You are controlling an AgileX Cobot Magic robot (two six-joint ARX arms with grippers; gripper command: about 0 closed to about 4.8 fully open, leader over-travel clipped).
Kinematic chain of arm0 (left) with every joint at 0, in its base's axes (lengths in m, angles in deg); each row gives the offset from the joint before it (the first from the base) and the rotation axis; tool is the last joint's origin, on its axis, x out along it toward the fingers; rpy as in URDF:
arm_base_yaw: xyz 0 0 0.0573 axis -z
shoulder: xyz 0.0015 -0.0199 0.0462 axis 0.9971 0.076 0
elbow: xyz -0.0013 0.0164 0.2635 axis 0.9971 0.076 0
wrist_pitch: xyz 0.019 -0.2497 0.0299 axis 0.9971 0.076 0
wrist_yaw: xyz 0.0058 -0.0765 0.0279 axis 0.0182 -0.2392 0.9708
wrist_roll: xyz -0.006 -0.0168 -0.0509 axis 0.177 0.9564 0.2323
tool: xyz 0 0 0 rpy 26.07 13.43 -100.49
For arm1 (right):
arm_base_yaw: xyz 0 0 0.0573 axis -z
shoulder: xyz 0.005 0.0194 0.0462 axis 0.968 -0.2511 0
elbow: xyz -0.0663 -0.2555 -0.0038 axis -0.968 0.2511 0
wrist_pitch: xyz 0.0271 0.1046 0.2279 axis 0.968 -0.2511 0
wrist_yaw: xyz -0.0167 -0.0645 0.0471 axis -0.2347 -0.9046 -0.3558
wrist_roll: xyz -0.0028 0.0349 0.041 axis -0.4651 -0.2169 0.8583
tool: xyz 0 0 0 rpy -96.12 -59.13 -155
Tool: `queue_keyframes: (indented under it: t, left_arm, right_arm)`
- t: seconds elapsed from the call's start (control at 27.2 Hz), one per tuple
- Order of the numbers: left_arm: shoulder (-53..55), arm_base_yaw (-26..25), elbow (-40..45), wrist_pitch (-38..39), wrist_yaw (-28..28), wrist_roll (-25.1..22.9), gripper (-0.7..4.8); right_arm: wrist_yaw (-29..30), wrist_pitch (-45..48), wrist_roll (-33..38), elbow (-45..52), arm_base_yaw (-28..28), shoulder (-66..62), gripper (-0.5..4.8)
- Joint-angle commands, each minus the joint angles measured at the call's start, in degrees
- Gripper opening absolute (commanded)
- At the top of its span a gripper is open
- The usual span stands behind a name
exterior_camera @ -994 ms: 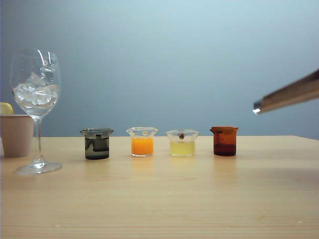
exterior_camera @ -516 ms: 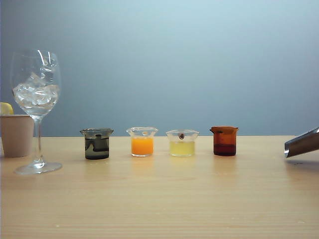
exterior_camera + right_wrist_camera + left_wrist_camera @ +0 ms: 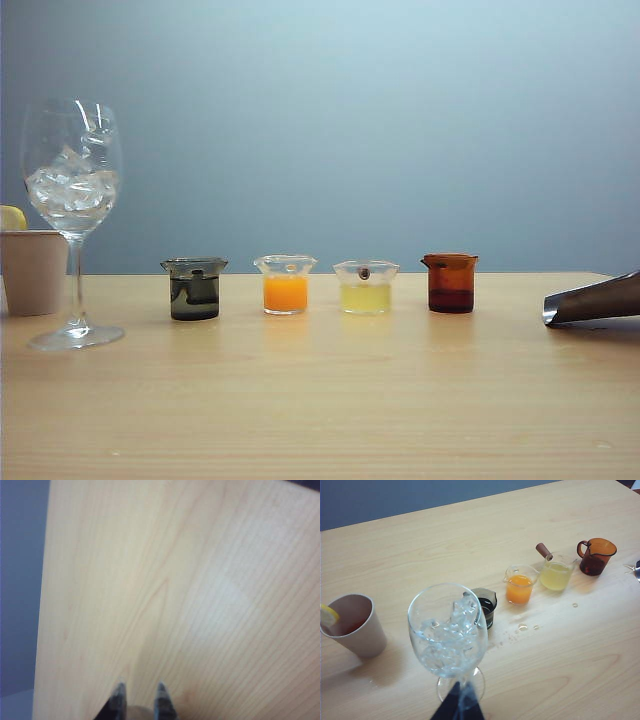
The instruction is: Pick up the ice scoop on the desk filled with ice cubes, pour the ice into the goblet, and finally put the scoop back on the table.
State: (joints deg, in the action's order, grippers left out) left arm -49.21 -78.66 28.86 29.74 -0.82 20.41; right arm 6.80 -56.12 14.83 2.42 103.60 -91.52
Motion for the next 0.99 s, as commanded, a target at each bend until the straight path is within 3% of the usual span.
queue_keyframes:
  t: [0.04,0.07,0.11,0.22,0.48,0.77,0.99]
  left_arm:
    - [-0.11,0.04,-0.24,-0.72,-0.22,0.17,-0.05]
    - [-0.11,0.04,-0.24,-0.74,-0.22,0.17,-0.05]
    - [-0.11,0.04,-0.24,-0.74,-0.22,0.17,-0.05]
    - [-0.11,0.04,-0.24,-0.74,-0.22,0.2,-0.05]
    - [-0.13,0.04,-0.24,-0.74,-0.24,0.2,-0.05]
    - [-0.13,0.04,-0.24,-0.74,-0.24,0.17,-0.05]
    - [-0.13,0.04,-0.24,-0.74,-0.5,0.17,-0.05]
  right_arm:
    - [0.07,0.28,-1.2,-0.2,-0.2,-0.42,0.06]
    - [0.09,0.28,-1.2,-0.2,-0.2,-0.39,0.44]
    - [0.33,0.31,-1.2,-0.22,-0.2,-0.39,1.45]
    - [1.29,0.24,-1.2,-0.24,-0.2,-0.39,3.2]
    - [1.22,-8.02,-2.23,-0.5,0.17,1.81,3.2]
    - [-3.72,-16.28,-8.39,-0.5,0.17,9.86,3.2]
    - [-2.71,-24.41,-11.21,-0.52,-0.04,18.67,3.14]
